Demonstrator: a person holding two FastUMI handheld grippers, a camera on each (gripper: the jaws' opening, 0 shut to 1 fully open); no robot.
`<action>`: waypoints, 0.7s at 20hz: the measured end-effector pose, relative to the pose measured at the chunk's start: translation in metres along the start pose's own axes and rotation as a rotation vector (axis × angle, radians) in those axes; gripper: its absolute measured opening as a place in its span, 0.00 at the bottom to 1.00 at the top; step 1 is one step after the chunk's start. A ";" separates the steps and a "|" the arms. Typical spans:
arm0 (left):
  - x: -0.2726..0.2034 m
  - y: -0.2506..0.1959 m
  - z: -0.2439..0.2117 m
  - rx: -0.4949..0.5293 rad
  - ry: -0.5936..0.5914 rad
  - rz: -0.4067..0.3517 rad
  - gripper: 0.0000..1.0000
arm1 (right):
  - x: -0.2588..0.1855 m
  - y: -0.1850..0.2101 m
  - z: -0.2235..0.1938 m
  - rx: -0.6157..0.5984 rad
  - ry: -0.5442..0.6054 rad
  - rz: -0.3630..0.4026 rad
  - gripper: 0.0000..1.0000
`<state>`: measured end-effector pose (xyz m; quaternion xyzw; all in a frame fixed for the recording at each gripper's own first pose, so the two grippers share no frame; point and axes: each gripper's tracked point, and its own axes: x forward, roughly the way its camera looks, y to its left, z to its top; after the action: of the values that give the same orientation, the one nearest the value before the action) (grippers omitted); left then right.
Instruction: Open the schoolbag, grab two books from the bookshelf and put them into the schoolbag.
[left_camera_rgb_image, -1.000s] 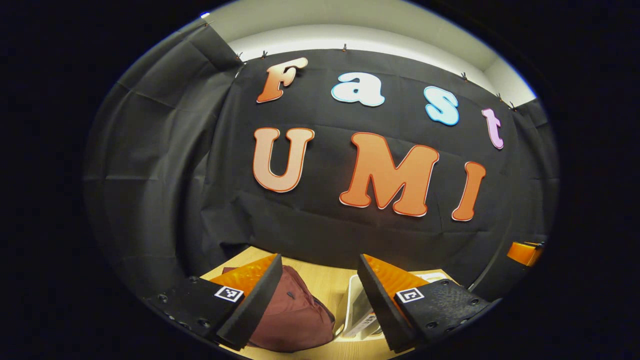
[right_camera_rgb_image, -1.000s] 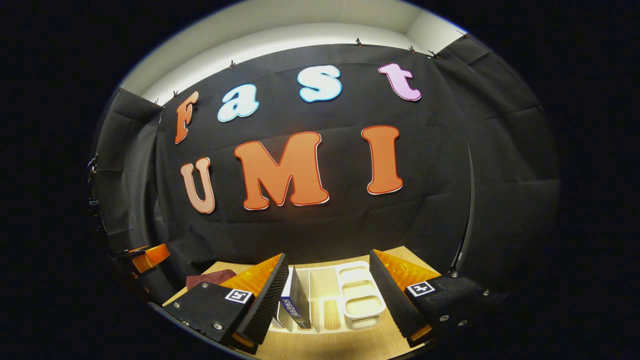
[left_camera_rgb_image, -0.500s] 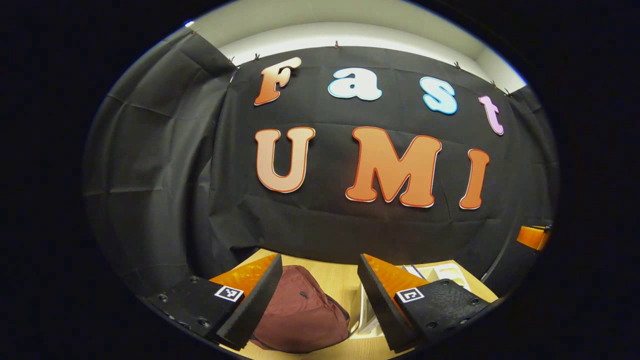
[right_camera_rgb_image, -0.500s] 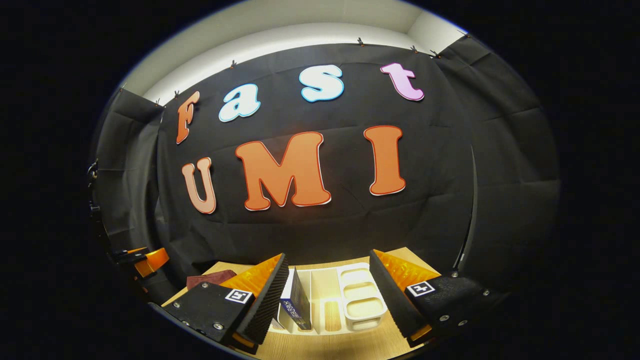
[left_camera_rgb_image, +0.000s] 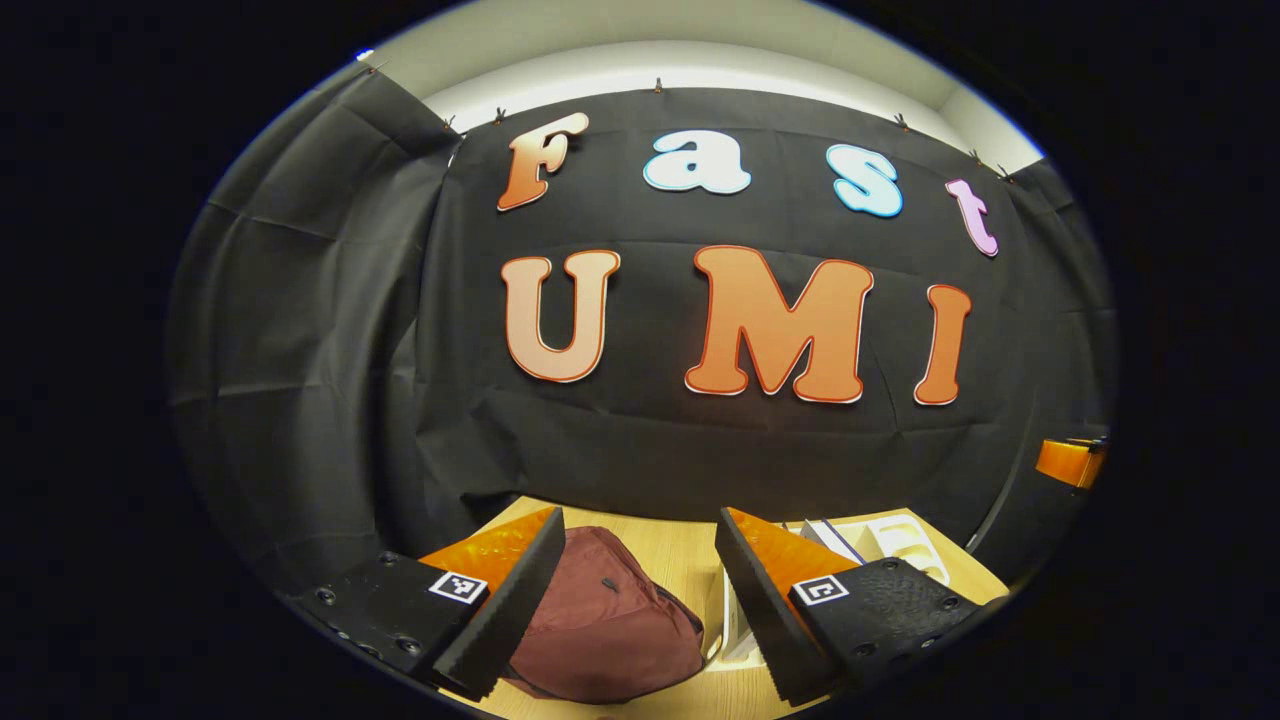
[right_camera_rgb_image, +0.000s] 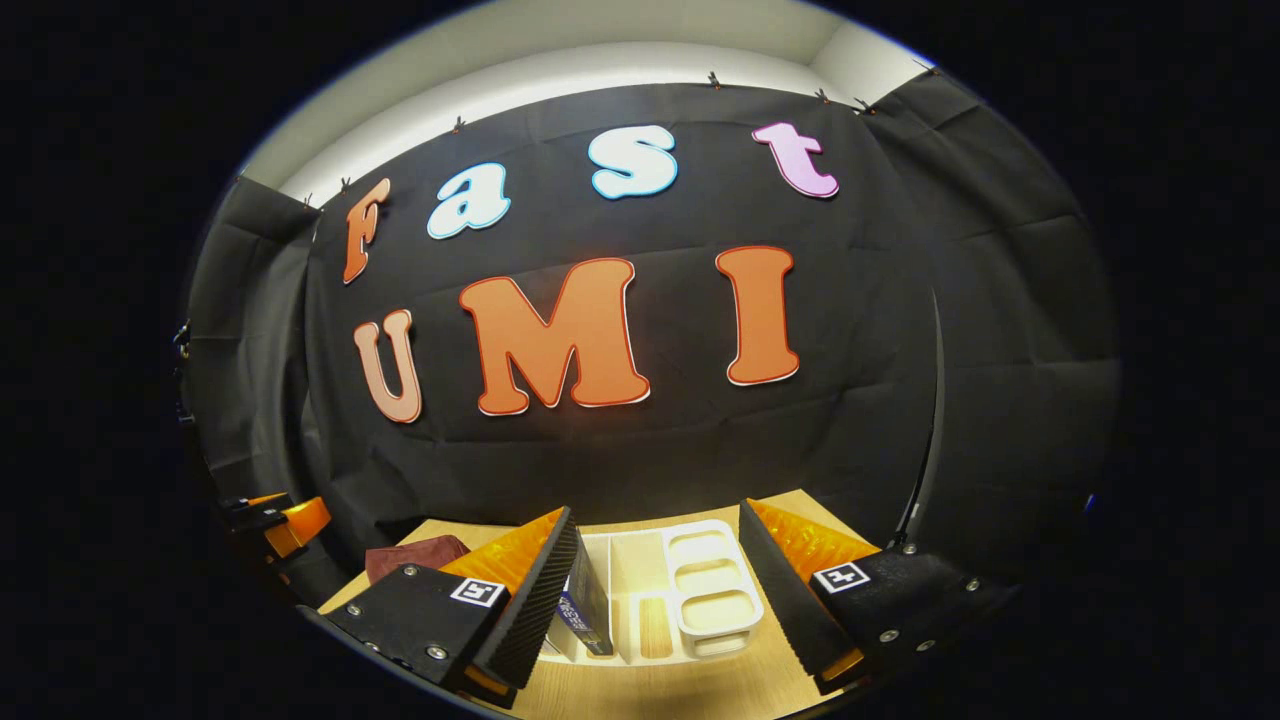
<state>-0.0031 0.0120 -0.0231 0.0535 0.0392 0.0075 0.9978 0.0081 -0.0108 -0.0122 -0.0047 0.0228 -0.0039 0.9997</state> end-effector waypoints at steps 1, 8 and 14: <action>-0.001 0.001 -0.001 0.004 0.005 0.002 0.95 | -0.001 0.001 0.000 -0.004 0.000 0.000 0.96; -0.003 0.001 -0.001 0.026 0.010 0.003 0.95 | -0.003 -0.001 -0.008 0.009 0.022 -0.003 0.96; -0.005 0.002 0.000 0.033 0.010 0.011 0.95 | -0.006 -0.002 -0.006 0.004 0.017 -0.007 0.96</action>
<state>-0.0084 0.0140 -0.0224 0.0702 0.0441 0.0126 0.9965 0.0015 -0.0124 -0.0175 -0.0026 0.0313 -0.0075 0.9995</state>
